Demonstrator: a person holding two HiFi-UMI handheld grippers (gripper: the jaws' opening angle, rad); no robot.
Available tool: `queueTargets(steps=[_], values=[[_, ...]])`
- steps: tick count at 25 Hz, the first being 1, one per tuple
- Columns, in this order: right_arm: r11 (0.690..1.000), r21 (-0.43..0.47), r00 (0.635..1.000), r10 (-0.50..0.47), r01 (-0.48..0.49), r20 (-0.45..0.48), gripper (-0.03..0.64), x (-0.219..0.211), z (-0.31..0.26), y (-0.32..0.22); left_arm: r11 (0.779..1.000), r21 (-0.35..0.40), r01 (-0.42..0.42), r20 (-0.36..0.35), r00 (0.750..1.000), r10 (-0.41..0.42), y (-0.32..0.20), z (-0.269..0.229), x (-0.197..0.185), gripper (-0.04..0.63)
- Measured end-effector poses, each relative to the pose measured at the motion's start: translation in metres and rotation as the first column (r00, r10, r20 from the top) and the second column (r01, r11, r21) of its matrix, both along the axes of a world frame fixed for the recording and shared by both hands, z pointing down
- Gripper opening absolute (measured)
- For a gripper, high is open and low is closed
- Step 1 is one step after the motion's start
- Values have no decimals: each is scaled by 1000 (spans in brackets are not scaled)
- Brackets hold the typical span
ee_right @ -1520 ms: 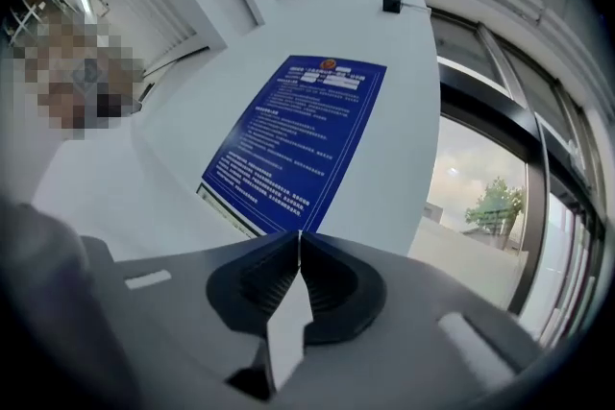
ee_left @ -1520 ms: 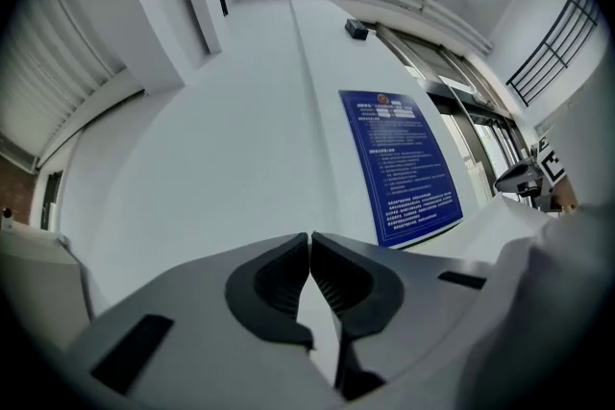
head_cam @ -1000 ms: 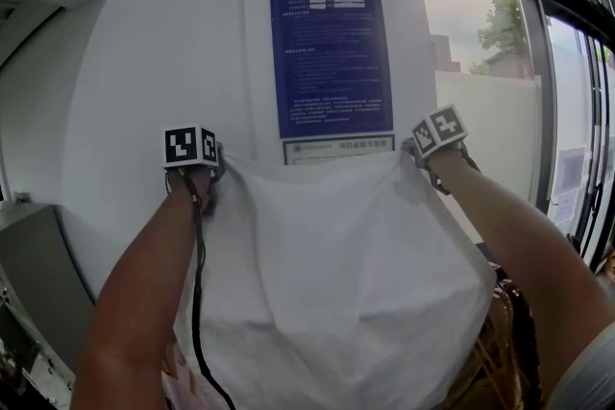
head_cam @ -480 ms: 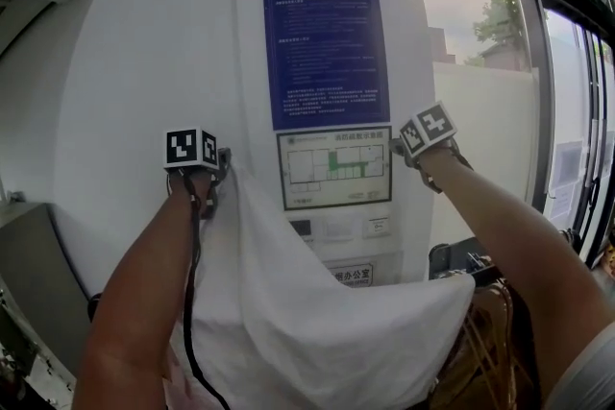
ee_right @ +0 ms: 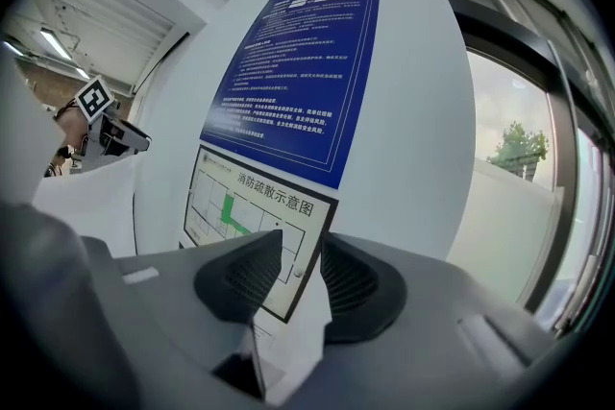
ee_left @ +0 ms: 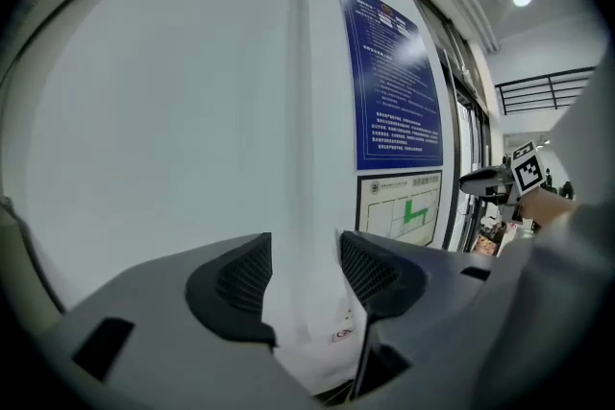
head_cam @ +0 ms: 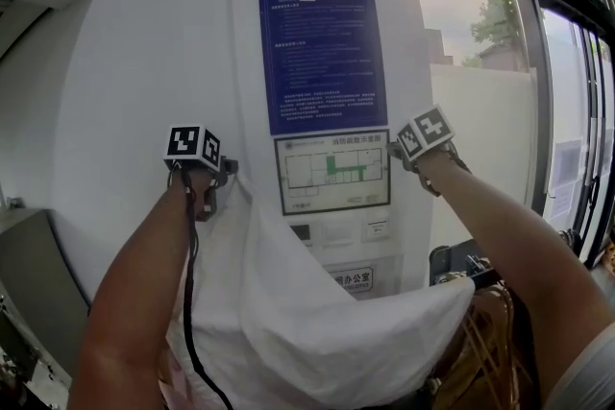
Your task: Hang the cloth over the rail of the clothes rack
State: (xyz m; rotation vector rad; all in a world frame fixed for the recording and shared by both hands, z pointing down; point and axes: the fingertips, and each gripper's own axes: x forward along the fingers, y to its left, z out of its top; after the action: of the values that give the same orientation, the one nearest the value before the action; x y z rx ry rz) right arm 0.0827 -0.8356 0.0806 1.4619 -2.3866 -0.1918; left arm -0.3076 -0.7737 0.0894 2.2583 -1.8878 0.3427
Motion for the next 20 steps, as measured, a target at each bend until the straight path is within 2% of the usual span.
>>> queueTargets(steps=[3, 5, 11, 15, 20], values=[[1000, 1, 1000, 0, 0, 1, 120, 0, -1, 1, 998, -48, -40, -75, 996, 37, 1, 0, 5, 215], [1000, 2, 1000, -1, 1, 3, 120, -1, -1, 3, 997, -47, -61, -144, 988, 54, 2, -2, 6, 215], [1000, 1, 1000, -2, 2, 3, 117, -2, -1, 5, 991, -54, -121, -256, 961, 104, 4, -2, 11, 253], [1000, 0, 1000, -3, 3, -2, 112, -3, 0, 6, 989, -25, -143, -360, 924, 125, 5, -8, 16, 272], [1000, -7, 1000, -8, 8, -2, 110, -7, 1, 9, 993, 14, -117, -502, 858, 108, 7, -14, 9, 272]])
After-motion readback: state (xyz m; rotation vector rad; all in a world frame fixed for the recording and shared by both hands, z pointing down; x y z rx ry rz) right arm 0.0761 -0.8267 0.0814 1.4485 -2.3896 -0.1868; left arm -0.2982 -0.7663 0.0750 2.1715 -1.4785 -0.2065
